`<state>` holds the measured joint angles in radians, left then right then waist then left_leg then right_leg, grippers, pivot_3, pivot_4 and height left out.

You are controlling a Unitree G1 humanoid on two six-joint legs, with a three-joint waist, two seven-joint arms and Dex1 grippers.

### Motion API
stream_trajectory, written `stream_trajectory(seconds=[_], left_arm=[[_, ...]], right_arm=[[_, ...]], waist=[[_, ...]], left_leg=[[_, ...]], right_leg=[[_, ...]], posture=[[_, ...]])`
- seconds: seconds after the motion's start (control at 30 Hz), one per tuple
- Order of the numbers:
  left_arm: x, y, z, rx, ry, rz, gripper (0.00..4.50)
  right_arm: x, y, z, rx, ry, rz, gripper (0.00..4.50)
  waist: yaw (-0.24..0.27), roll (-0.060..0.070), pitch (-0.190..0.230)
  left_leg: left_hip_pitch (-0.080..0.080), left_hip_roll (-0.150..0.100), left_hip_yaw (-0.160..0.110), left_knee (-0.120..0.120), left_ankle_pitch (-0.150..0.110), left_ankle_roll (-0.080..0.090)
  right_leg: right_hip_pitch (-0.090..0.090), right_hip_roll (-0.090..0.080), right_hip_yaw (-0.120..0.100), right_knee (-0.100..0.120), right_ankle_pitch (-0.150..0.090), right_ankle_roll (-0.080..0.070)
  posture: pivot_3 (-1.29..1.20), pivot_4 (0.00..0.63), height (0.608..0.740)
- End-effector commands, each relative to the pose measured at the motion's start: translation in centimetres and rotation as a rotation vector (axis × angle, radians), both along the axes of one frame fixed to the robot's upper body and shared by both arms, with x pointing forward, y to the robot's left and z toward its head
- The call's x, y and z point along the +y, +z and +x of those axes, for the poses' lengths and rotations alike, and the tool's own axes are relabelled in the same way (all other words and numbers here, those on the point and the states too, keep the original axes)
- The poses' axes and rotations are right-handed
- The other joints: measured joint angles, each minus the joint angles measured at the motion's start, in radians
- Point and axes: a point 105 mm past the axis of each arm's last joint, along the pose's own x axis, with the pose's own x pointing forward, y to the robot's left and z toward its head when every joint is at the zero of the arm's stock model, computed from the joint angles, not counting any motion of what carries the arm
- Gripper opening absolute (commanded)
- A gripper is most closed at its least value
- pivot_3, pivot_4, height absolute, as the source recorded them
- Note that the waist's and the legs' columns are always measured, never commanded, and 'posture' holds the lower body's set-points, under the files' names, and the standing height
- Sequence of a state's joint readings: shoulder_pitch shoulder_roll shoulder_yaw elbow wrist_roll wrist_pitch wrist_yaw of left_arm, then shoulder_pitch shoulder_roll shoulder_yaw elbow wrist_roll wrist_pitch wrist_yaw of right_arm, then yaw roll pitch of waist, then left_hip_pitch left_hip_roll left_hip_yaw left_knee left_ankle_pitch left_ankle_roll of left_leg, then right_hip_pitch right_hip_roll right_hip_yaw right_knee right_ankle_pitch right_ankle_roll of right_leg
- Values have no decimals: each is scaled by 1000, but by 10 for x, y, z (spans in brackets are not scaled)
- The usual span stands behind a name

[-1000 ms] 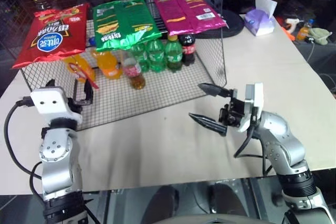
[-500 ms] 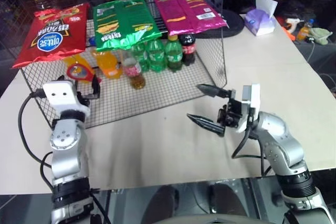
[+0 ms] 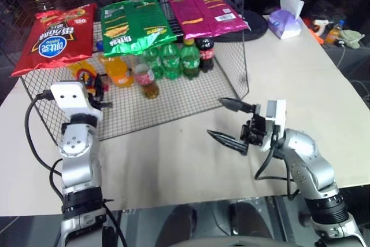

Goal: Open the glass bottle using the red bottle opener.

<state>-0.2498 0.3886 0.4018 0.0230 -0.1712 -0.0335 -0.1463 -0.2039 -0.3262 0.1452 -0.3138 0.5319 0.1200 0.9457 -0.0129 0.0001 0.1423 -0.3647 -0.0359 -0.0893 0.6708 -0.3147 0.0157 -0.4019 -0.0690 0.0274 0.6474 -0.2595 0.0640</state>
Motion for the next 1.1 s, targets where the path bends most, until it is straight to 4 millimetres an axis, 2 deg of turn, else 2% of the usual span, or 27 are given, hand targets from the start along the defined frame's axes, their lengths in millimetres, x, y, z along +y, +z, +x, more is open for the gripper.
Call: stream_trajectory(seconds=[0.03, 0.3, 0.5, 0.67, 1.1], left_arm=[[0, 16, -5, -68, -6, 6, 51], [-5, 16, -10, -87, -60, -66, 20], [-20, 24, -17, -143, -229, -215, 20], [-16, 29, -22, -175, -242, -282, 20], [-18, 31, -30, -199, -336, -424, 20]], right_arm=[[1, 5, -5, -39, 13, 19, 4500], [0, -2, -6, -32, 9, 16, 4500], [0, -6, -6, -28, 7, 12, 4500], [0, -10, -4, -23, 0, 7, 4500], [1, -14, -2, -16, -17, -3, 4500]], waist=[[0, 0, 0], [0, 0, 0], [2, -1, 0], [3, -3, 1], [0, -3, 1]], left_leg=[[0, 0, 0, 0, 0, 0], [0, 0, 0, 0, 0, 0], [0, 0, 0, 0, 0, 0], [0, 0, 0, 1, 0, 0], [0, 0, 0, 1, 0, 0]], right_leg=[[0, 0, 0, 0, 0, 0], [0, 0, 0, 0, 0, 0], [0, -1, 0, 0, 0, 0], [0, 0, 0, 0, 0, 0], [0, 0, 0, 0, 0, 0]], posture=[[0, 150, 740], [0, 150, 740], [0, 150, 740], [0, 150, 740], [0, 150, 740]])
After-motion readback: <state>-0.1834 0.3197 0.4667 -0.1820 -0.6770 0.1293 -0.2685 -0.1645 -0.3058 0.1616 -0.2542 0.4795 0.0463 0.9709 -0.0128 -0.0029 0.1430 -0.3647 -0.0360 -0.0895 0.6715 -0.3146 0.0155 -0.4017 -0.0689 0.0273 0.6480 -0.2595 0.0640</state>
